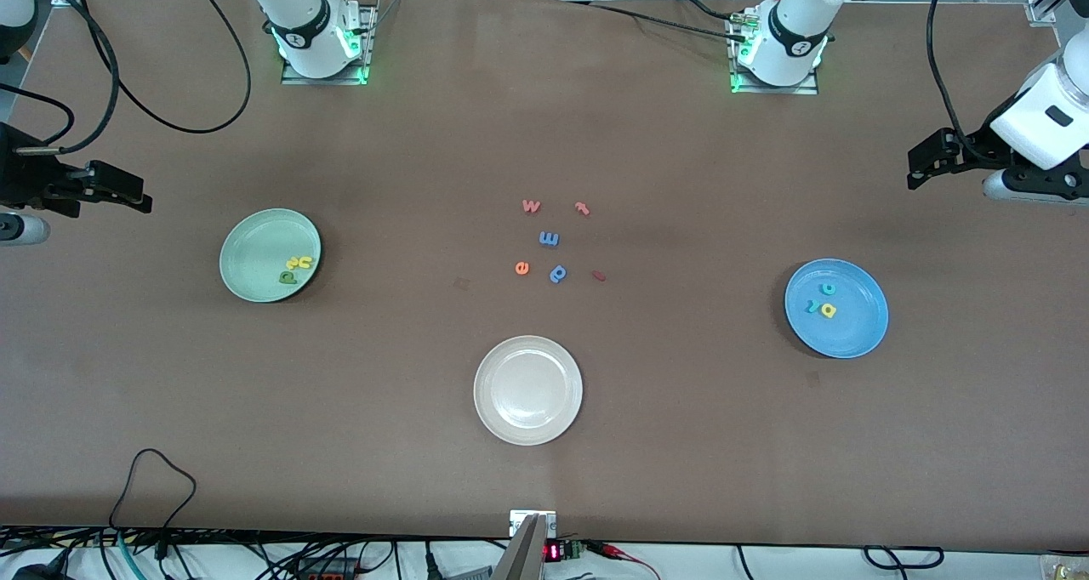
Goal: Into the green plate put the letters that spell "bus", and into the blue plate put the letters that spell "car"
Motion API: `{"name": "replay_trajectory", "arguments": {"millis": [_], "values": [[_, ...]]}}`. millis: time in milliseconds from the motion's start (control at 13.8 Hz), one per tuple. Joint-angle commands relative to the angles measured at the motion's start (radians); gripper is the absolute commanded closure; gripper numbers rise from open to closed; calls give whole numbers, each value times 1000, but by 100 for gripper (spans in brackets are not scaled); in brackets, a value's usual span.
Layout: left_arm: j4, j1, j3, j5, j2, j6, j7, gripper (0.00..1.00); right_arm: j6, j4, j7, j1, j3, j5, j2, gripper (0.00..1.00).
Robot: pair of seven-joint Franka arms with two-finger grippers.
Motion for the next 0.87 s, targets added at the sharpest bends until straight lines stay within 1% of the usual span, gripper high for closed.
{"name": "replay_trajectory", "arguments": {"millis": [0, 145, 364, 800], "values": [[11, 0, 3, -11, -3, -22, 26, 0, -22, -42, 17, 65, -39, -37, -49, 0], [13, 0, 3, -11, -8, -51, 26, 0, -14, -121, 20, 64, -42, -37, -103, 0], [13, 0, 5, -11, -3, -42, 26, 0, 10, -122, 3, 67, -40, -38, -100, 0], [13, 2, 5, -11, -5, -43, 27, 0, 10, -122, 5, 67, -40, -38, -99, 0]]}}
